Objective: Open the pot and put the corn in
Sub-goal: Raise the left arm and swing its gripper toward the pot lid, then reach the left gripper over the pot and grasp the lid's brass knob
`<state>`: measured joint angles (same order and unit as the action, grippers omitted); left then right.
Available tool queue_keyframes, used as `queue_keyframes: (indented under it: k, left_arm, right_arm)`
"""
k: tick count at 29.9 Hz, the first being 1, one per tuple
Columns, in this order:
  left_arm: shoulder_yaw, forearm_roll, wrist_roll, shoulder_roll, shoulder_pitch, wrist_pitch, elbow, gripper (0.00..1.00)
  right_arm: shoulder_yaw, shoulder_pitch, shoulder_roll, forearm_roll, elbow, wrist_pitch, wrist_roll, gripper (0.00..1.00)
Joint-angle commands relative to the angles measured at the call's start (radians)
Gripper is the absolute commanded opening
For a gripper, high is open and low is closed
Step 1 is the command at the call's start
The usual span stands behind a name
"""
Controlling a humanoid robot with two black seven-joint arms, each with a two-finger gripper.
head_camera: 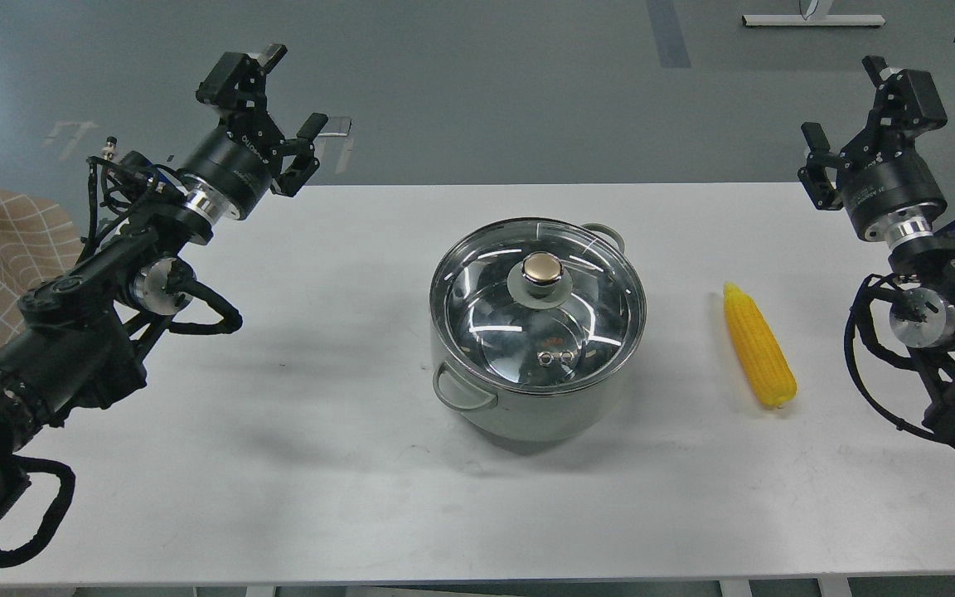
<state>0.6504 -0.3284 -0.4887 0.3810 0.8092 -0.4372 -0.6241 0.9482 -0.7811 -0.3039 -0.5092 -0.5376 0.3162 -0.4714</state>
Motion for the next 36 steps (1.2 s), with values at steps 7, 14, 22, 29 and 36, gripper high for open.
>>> queue_keyframes:
  k: [7, 14, 22, 29, 36]
  left_arm:
    - [0.008, 0.002, 0.000, 0.007, -0.001, -0.006, -0.012, 0.98]
    - [0.011, 0.002, 0.000, 0.007, -0.002, -0.008, -0.012, 0.98]
    - [0.002, -0.020, 0.000, 0.018, 0.010, 0.000, -0.034, 0.98]
    - [0.008, -0.307, 0.000, 0.160, 0.110, 0.060, -0.253, 0.98]
    - [0.008, -0.799, 0.000, 0.220, 0.156, 0.227, -0.555, 0.98]
  right_arm:
    - [-0.002, -0.004, 0.042, 0.000, -0.004, 0.003, -0.001, 1.00]
    - [-0.002, -0.004, 0.042, 0.000, -0.004, 0.006, -0.001, 1.00]
    - [-0.002, 0.002, 0.031, -0.003, -0.004, 0.004, -0.001, 1.00]
    - [-0.003, 0.017, -0.021, -0.014, -0.002, 0.001, -0.001, 1.00]
    - [-0.003, 0.026, -0.040, -0.019, -0.002, -0.005, -0.001, 1.00]
